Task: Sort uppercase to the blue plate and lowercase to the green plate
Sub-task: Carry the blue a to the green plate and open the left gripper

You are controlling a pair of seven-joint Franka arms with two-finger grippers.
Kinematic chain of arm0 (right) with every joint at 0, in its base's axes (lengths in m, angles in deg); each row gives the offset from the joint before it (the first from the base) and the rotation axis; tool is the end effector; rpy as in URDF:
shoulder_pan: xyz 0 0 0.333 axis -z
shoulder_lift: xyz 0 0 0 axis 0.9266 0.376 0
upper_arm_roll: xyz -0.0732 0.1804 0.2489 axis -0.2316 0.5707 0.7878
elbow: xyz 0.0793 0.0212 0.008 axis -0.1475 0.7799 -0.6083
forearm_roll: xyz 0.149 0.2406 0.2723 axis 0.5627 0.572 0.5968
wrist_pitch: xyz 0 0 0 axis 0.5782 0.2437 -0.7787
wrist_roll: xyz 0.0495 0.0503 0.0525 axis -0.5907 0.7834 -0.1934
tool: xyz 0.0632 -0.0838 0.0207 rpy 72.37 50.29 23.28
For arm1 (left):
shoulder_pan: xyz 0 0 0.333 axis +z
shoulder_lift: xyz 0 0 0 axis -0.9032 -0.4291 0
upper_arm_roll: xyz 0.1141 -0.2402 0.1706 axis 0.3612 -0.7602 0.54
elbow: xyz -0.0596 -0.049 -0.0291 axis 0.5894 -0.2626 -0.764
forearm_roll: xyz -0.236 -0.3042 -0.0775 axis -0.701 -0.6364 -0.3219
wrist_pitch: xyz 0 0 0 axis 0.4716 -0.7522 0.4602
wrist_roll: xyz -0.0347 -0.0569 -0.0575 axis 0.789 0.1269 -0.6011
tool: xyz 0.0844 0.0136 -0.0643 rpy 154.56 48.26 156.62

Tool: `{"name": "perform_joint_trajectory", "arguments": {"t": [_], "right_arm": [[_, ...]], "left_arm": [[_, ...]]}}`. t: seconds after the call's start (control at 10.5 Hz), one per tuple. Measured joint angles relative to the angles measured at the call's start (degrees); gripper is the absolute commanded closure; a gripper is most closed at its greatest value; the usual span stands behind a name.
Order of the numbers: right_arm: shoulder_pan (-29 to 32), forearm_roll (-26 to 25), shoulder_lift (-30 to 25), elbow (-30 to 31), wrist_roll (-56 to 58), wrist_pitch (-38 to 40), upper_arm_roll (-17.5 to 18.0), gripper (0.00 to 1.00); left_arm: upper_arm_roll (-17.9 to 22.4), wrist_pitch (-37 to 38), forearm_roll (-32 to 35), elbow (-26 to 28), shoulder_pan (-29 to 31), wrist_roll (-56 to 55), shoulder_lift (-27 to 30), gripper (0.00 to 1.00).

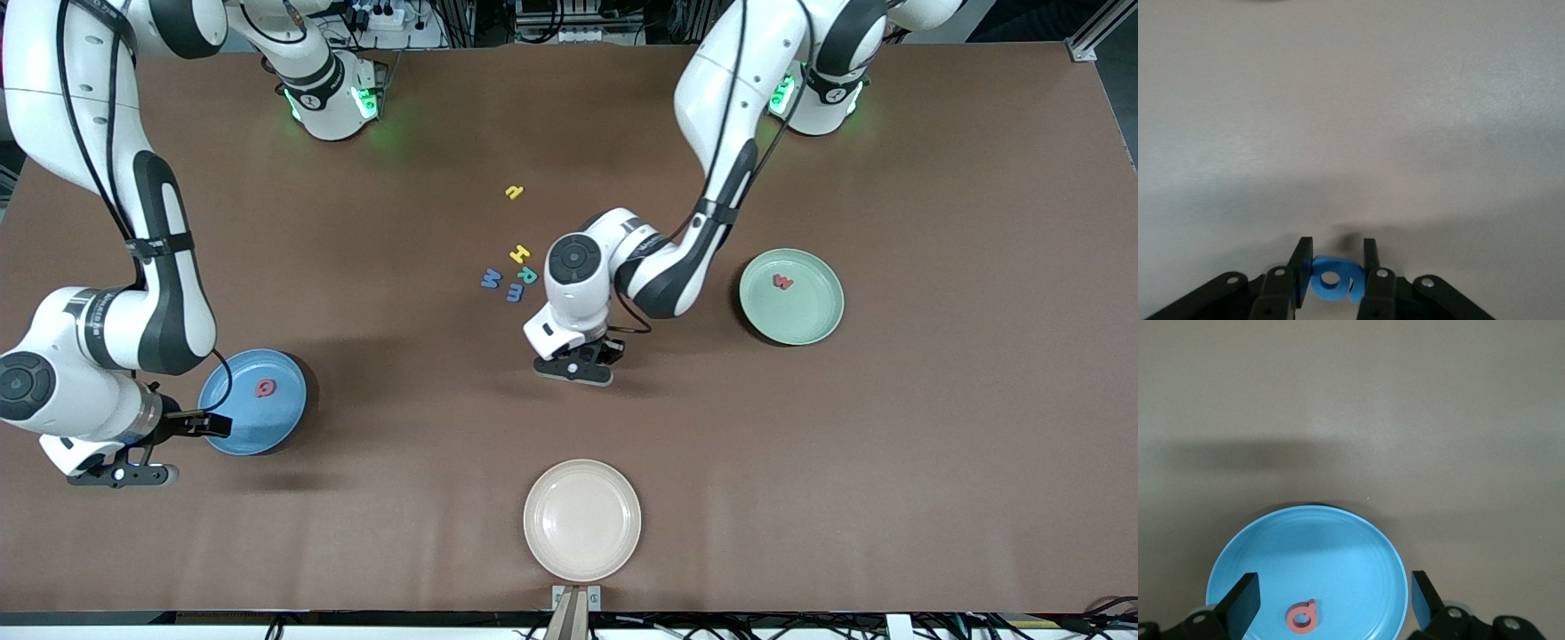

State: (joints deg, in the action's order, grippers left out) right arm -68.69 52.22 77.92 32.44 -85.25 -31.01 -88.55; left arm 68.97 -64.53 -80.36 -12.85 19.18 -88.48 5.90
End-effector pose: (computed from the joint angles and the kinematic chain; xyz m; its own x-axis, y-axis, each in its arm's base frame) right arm 0.7242 -0.0690 0.2955 1.0000 0.0018 0.0013 0.0016 -0.9926 0.1213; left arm 0.5556 -0.5086 0.2100 0.9725 -0.2140 0.0916 -0.2106 -0.9765 -0.0455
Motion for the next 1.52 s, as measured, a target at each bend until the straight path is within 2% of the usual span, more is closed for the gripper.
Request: {"name": "perform_joint_trajectory", "arguments": {"t": [0.29,0.76,0.95,1.24,1.52], "right_arm": [[0.37,0.21,0.0,0.0,0.72,0.1,0.19,0.0],[-1.64,3.47,-1.55,0.59,0.48,4.75,4.82,0.0],[-1.67,3.52,-5.04,4.96,0.63,4.65,6.04,0.0],[-3.52,6.55,-9.89,12.56,0.52,2.57,8.06,0.0],[-11.7,8.47,-10.47,13.9,-9.6,1.0,8.72,0.0]], "left_arm": [[-5.34,0.66,0.0,8.58,7.7,7.23,8.5,0.69],[-17.72,1.37,0.02,27.74,29.23,25.08,22.65,0.68],[-21.06,1.42,0.04,36.16,37.12,33.01,27.83,0.69],[-21.77,0.94,4.08,45.38,42.7,39.25,31.97,0.69],[-21.84,-1.81,10.52,51.06,44.99,39.39,32.12,0.69]]}}
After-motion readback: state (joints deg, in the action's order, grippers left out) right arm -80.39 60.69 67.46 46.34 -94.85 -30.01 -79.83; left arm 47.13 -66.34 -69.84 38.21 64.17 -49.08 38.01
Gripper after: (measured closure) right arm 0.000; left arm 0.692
